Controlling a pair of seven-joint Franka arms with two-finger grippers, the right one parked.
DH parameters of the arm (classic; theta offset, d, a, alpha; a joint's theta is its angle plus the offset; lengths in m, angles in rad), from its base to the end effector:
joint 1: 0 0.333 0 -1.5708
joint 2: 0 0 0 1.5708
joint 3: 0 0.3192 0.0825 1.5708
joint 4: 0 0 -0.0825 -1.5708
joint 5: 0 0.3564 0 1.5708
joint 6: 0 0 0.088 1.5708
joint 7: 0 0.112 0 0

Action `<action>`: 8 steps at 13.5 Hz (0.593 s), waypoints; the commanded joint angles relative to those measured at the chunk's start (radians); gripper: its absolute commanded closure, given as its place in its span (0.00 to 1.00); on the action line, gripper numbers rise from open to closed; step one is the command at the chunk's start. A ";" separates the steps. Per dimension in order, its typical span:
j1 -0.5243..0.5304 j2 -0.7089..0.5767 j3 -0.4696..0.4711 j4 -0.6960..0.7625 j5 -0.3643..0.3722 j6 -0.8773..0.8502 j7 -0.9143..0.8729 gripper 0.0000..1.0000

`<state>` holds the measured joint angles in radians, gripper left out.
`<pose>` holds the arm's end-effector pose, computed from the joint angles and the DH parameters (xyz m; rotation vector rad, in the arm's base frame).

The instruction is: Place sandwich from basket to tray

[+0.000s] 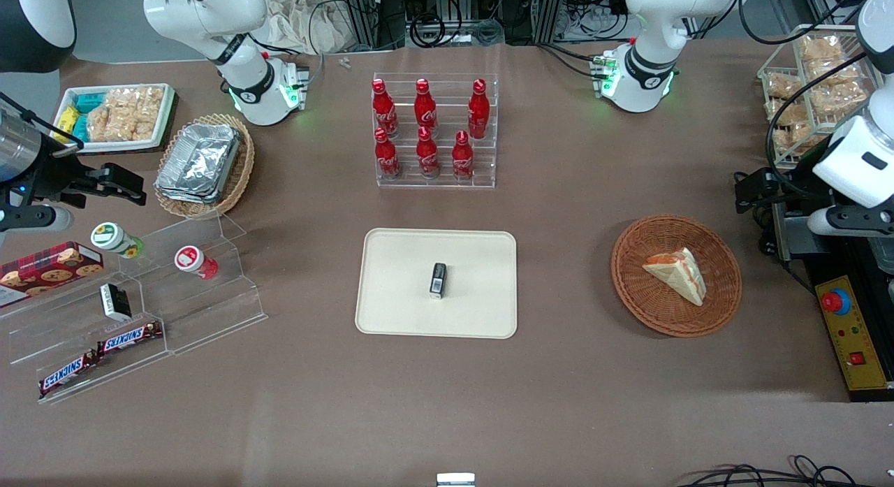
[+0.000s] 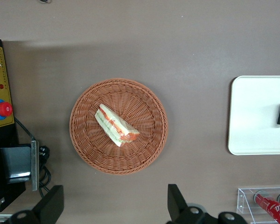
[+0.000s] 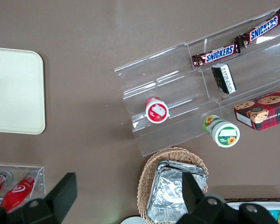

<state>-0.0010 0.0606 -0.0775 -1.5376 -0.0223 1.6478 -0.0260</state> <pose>0.5518 -0.0444 0.6120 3.1102 -0.0795 0.0752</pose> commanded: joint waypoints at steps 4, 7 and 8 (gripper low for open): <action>0.004 -0.031 -0.001 -0.016 0.007 -0.028 -0.002 0.00; 0.006 -0.030 0.014 -0.016 0.001 -0.051 -0.011 0.00; 0.004 -0.031 0.022 -0.016 -0.007 -0.078 -0.025 0.00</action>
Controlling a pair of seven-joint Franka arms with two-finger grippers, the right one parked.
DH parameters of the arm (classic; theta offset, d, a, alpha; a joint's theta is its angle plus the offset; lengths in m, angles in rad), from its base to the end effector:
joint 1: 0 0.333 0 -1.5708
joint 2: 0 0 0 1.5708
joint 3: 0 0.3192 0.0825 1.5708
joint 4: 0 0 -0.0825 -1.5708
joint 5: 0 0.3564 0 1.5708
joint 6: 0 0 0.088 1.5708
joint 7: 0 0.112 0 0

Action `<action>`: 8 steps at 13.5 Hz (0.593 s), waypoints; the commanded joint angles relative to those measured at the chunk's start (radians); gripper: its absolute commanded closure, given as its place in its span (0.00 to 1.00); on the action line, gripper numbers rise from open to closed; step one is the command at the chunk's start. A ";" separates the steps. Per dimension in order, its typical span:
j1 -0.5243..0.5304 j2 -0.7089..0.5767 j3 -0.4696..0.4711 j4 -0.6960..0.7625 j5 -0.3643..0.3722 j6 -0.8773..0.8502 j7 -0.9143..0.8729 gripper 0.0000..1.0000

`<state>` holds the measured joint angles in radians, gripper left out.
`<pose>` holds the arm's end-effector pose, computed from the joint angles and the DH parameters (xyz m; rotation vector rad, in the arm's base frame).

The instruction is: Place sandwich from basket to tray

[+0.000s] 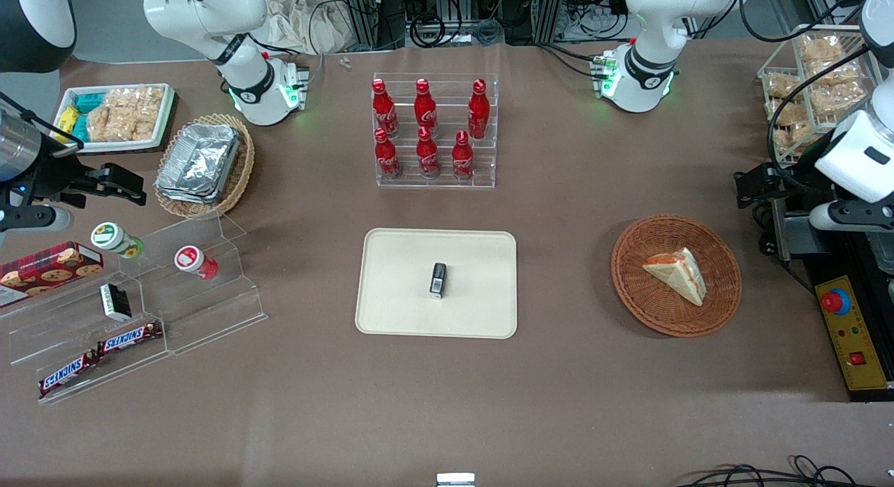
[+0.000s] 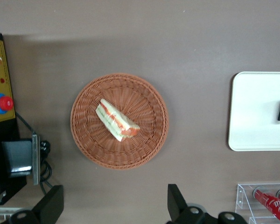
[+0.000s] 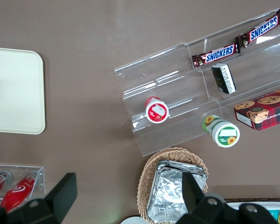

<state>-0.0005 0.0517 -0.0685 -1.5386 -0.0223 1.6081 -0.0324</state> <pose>0.5454 -0.0391 0.6127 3.1143 -0.0558 0.0258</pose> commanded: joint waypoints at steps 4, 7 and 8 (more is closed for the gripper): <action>0.000 -0.019 0.012 -0.009 -0.010 -0.048 -0.301 0.00; -0.004 0.003 0.009 -0.009 -0.014 -0.144 -0.406 0.00; -0.009 0.016 0.006 -0.009 -0.013 -0.170 -0.447 0.00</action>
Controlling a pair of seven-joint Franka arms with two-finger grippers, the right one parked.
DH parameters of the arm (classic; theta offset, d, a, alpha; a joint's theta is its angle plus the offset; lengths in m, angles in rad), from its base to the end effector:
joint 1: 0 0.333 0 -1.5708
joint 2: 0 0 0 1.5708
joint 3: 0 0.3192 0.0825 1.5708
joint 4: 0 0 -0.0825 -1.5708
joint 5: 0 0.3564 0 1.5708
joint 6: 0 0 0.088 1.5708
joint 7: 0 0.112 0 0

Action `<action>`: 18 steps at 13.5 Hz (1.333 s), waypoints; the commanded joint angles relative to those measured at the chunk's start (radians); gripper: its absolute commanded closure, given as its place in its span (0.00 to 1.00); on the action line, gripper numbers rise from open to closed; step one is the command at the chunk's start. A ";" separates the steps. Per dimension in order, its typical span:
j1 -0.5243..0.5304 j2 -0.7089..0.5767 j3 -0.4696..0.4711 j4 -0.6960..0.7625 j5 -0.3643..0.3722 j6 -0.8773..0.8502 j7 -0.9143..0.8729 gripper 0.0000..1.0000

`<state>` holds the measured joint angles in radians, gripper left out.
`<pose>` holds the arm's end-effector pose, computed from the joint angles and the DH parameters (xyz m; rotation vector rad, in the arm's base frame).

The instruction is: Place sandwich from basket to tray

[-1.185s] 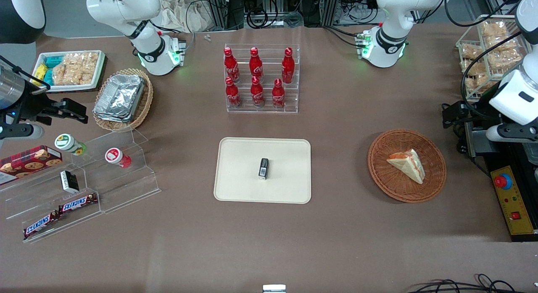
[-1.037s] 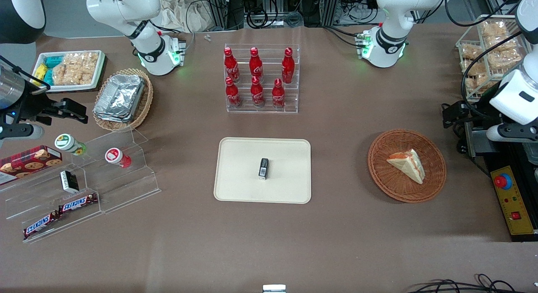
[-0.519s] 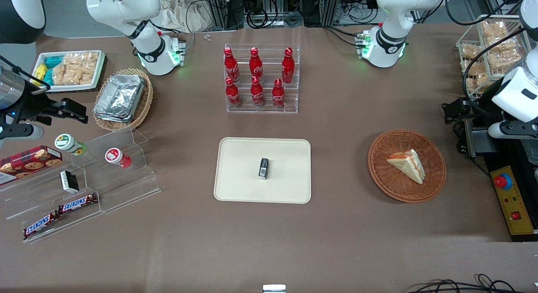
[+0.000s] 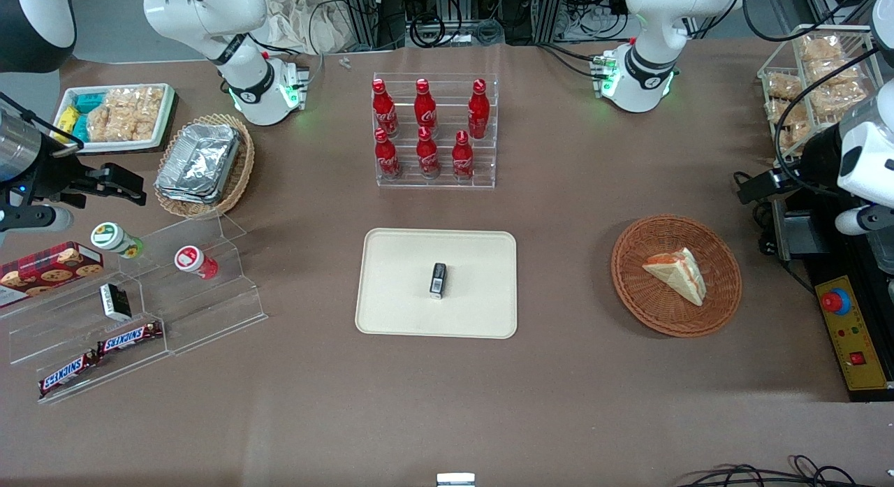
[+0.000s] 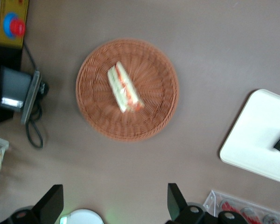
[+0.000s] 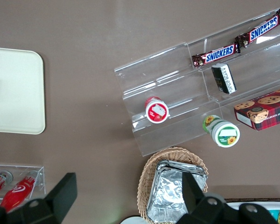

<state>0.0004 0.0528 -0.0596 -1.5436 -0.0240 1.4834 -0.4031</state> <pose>0.5314 -0.0335 0.5996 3.0897 0.5352 -0.1823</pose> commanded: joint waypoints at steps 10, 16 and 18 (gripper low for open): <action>0.033 0.047 0.017 -0.383 0.001 0.433 -0.239 0.00; 0.033 0.143 0.020 -0.581 0.002 0.791 -0.368 0.00; 0.033 0.200 0.020 -0.582 0.002 0.839 -0.387 0.00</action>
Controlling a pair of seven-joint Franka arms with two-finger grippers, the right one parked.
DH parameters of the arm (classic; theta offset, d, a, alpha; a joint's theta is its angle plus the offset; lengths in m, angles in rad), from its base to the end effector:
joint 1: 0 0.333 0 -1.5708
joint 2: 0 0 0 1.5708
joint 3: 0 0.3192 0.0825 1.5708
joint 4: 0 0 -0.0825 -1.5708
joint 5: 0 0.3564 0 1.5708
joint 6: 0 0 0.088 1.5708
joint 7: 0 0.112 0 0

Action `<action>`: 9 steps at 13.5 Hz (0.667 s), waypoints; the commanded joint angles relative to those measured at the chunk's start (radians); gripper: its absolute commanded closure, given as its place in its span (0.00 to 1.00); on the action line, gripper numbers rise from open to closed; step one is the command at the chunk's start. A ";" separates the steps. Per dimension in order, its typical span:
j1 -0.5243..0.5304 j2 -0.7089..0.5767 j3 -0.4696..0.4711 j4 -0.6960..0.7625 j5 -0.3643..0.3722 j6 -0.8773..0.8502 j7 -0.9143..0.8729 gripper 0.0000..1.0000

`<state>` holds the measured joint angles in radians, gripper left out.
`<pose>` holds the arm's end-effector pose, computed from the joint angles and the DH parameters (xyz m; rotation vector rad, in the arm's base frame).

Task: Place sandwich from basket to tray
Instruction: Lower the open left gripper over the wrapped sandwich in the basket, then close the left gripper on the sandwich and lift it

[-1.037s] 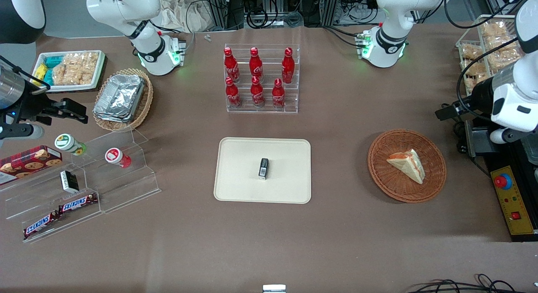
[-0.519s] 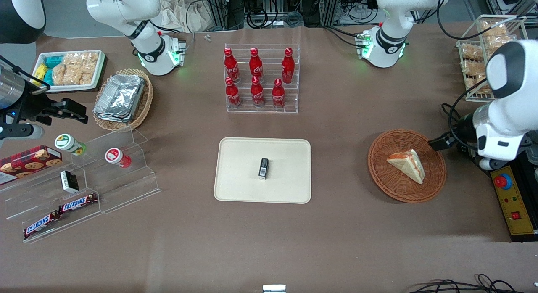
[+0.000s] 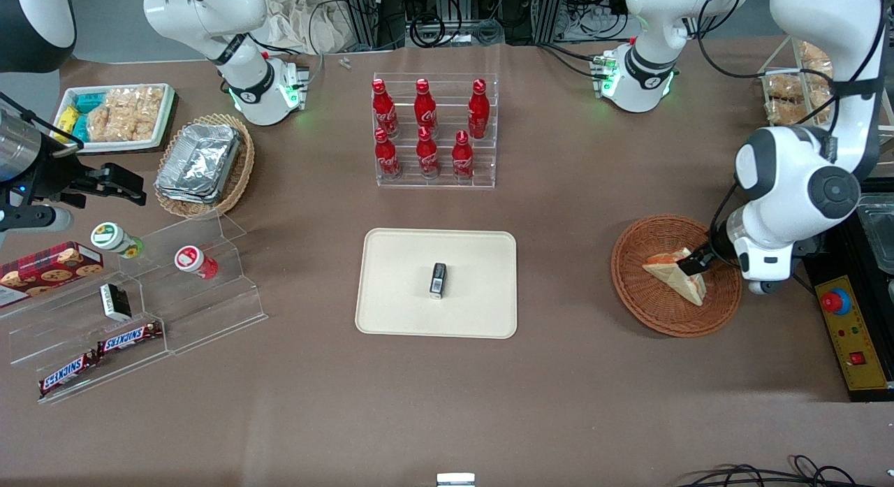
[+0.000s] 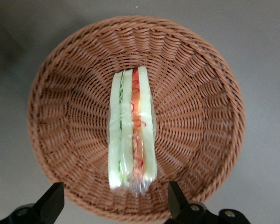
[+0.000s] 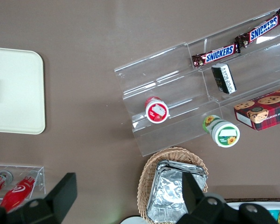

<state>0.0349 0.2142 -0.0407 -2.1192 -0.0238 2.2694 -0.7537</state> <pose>0.5438 -0.0034 0.3235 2.9124 1.1707 -0.1085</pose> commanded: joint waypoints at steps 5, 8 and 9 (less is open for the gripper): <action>-0.001 0.146 0.002 -0.005 0.010 0.133 -0.035 0.15; -0.001 0.140 0.008 0.002 0.048 0.119 -0.030 0.94; -0.001 0.116 0.009 0.011 0.048 0.093 -0.029 1.00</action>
<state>0.0351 0.3666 -0.0372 -2.1094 -0.0011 2.3821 -0.7664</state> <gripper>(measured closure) 0.423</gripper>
